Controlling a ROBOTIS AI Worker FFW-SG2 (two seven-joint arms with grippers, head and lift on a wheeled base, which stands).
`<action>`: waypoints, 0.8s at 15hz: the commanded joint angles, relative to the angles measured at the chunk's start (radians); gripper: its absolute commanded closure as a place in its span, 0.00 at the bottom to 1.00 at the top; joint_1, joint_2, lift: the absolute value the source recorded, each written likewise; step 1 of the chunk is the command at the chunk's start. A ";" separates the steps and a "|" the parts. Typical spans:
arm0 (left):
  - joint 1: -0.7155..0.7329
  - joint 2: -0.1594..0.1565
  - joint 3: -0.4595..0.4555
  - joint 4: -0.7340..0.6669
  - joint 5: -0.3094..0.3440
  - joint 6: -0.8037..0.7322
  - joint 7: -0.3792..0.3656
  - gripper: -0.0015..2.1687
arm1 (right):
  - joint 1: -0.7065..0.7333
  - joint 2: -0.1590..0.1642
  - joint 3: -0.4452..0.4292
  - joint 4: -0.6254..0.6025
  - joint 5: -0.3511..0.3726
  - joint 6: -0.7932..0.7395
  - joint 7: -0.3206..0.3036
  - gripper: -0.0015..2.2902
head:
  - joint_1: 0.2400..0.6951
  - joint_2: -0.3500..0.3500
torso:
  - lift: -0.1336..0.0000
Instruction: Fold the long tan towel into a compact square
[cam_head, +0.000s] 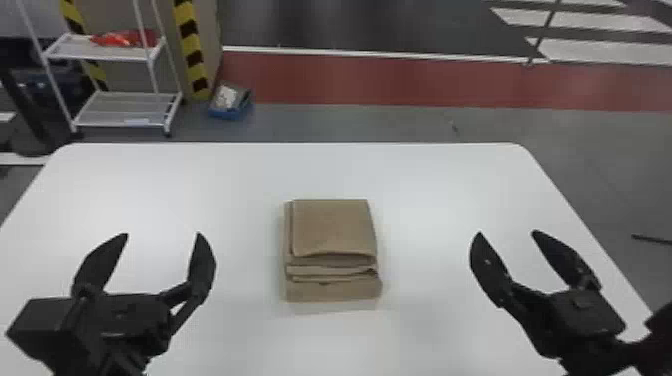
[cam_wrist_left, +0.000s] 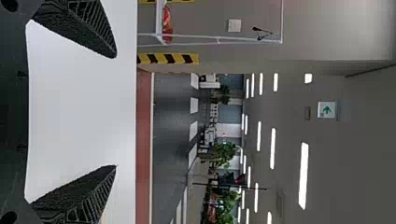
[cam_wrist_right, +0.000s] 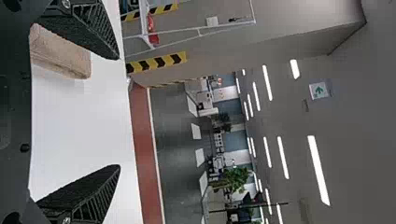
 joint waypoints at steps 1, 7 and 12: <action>-0.001 0.005 0.001 0.004 0.000 -0.078 0.011 0.01 | 0.000 0.001 0.005 -0.009 0.023 0.015 0.017 0.02 | 1.00 0.43 | 0.08; -0.020 0.009 0.015 -0.005 0.008 -0.051 0.011 0.01 | 0.003 0.001 -0.004 -0.017 0.023 0.018 0.049 0.02 | 1.00 0.46 | 0.08; -0.021 0.002 0.018 -0.004 0.008 -0.051 0.012 0.01 | -0.009 0.001 0.009 -0.014 0.051 0.021 0.049 0.04 | 1.00 0.48 | 0.08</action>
